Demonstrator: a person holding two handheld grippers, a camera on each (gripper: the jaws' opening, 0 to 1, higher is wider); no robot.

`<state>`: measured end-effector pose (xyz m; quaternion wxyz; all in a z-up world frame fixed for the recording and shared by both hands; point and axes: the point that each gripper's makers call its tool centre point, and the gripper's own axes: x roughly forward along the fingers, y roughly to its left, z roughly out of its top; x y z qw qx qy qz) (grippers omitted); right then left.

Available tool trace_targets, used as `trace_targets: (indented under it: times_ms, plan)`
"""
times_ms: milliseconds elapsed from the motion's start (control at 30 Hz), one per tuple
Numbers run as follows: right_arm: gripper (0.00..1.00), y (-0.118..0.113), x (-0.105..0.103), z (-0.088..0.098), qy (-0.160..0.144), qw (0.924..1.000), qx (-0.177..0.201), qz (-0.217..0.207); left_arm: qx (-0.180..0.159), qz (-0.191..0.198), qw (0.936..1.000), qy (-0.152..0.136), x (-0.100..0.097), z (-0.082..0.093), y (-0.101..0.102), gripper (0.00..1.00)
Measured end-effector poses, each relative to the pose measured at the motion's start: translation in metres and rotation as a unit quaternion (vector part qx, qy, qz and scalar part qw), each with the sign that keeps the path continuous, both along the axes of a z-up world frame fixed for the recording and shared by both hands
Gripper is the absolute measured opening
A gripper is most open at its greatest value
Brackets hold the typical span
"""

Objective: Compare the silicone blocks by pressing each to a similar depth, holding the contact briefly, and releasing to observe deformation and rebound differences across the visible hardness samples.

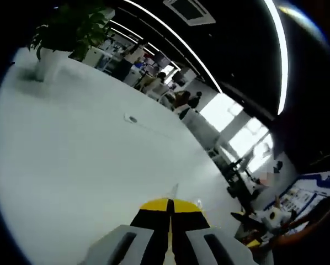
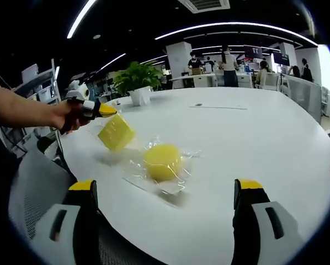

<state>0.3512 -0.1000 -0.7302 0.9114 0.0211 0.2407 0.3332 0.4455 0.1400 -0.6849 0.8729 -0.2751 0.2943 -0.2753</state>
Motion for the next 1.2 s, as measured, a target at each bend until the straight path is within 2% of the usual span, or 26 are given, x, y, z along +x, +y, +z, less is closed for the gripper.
trace_targets:
  times_ms: [400, 867, 1200]
  plan:
    - [0.96, -0.001, 0.000, 0.002, -0.006, 1.0000, 0.003, -0.002, 0.049, -0.039, 0.9960, -0.064, -0.012, 0.024, -0.015, 0.00]
    - [0.96, -0.001, -0.001, 0.003, -0.008, 1.0000, 0.004, 0.000, 0.047, -0.057, 0.9907, -0.115, -0.014, 0.065, -0.025, 0.00]
    - [0.96, -0.002, -0.001, 0.002, -0.004, 1.0000, 0.007, -0.003, 0.043, -0.087, 0.9836, -0.152, -0.021, 0.098, -0.039, 0.00]
